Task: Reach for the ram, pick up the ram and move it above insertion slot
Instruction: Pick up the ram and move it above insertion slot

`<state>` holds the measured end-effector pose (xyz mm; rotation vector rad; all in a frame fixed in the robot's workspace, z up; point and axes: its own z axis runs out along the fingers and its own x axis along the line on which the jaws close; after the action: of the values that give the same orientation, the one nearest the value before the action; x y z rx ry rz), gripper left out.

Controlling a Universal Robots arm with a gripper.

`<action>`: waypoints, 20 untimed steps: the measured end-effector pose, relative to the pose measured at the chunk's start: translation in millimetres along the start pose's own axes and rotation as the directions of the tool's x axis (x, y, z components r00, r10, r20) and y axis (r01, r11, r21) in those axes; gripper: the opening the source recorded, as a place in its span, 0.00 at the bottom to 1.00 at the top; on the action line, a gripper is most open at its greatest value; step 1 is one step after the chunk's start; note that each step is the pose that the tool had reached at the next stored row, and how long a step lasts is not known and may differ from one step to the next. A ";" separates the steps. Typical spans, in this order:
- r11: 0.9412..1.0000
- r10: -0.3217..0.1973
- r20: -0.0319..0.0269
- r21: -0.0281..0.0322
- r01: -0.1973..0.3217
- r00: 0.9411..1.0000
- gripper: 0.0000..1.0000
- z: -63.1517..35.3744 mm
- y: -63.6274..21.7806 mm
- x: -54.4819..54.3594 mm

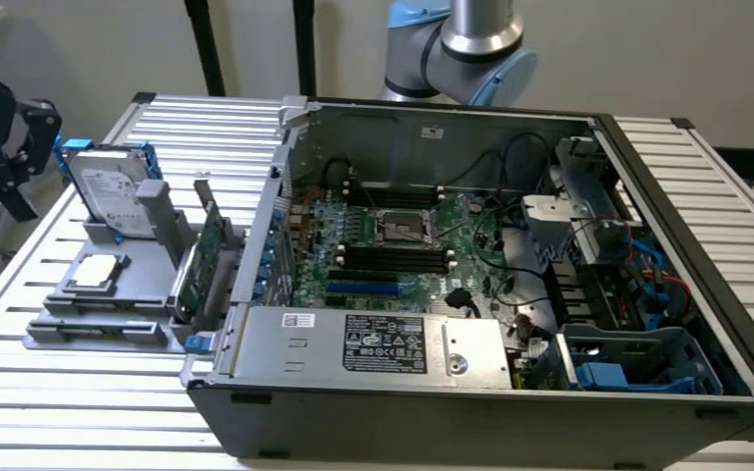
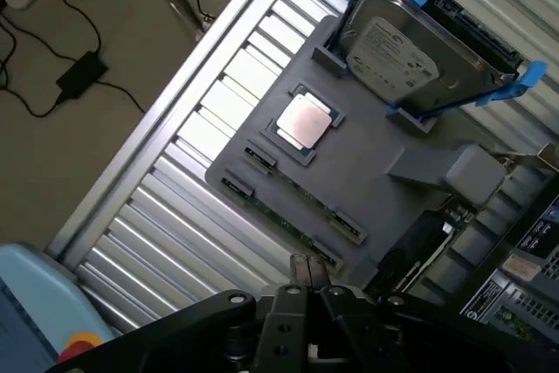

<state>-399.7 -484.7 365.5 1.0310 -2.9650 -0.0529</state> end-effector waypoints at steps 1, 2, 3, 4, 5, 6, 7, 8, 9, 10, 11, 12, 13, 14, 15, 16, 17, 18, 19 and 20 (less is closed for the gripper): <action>1.000 -0.018 0.000 0.000 0.018 1.000 0.11 0.2 0.0 0.0; 0.999 -0.036 0.000 0.001 0.036 0.999 0.11 0.4 0.0 0.0; 0.999 -0.054 0.000 0.001 0.054 0.999 0.11 0.5 0.0 0.0; 0.997 -0.074 0.001 0.002 0.074 0.997 0.11 0.8 0.0 0.0; 0.996 -0.091 0.001 0.002 0.091 0.996 0.11 0.9 0.0 0.0; 0.994 -0.109 0.001 0.003 0.109 0.994 0.11 1.1 0.0 0.0; 0.992 -0.127 0.001 0.003 0.127 0.992 0.11 1.3 0.0 0.0; 0.989 -0.145 0.001 0.004 0.145 0.989 0.11 1.5 -0.1 0.0; 0.987 -0.163 0.001 0.004 0.163 0.987 0.11 1.7 -0.1 0.0; 0.983 -0.182 0.002 0.005 0.182 0.983 0.11 1.9 -0.1 0.0; 0.980 -0.199 0.002 0.005 0.199 0.980 0.11 2.1 -0.1 0.0; 0.976 -0.217 0.002 0.006 0.217 0.976 0.11 2.2 -0.1 0.0; 0.972 -0.234 0.002 0.006 0.234 0.972 0.11 2.5 -0.1 0.0; 0.968 -0.253 0.002 0.007 0.253 0.968 0.11 2.7 -0.1 0.0; 0.963 -0.270 0.002 0.007 0.270 0.963 0.11 2.9 -0.1 0.0; 0.958 -0.287 0.002 0.008 0.287 0.958 0.11 3.1 -0.1 0.0; 0.952 -0.304 0.003 0.009 0.304 0.953 0.11 3.3 -0.1 0.0; 0.947 -0.321 0.003 0.010 0.321 0.947 0.11 3.6 -0.1 0.0; 0.941 -0.339 0.003 0.010 0.339 0.941 0.11 3.8 -0.1 0.0; 0.934 -0.357 0.003 0.011 0.357 0.934 0.11 4.0 -0.1 0.0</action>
<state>-399.7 -484.7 361.5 1.5589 -2.7413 -0.0402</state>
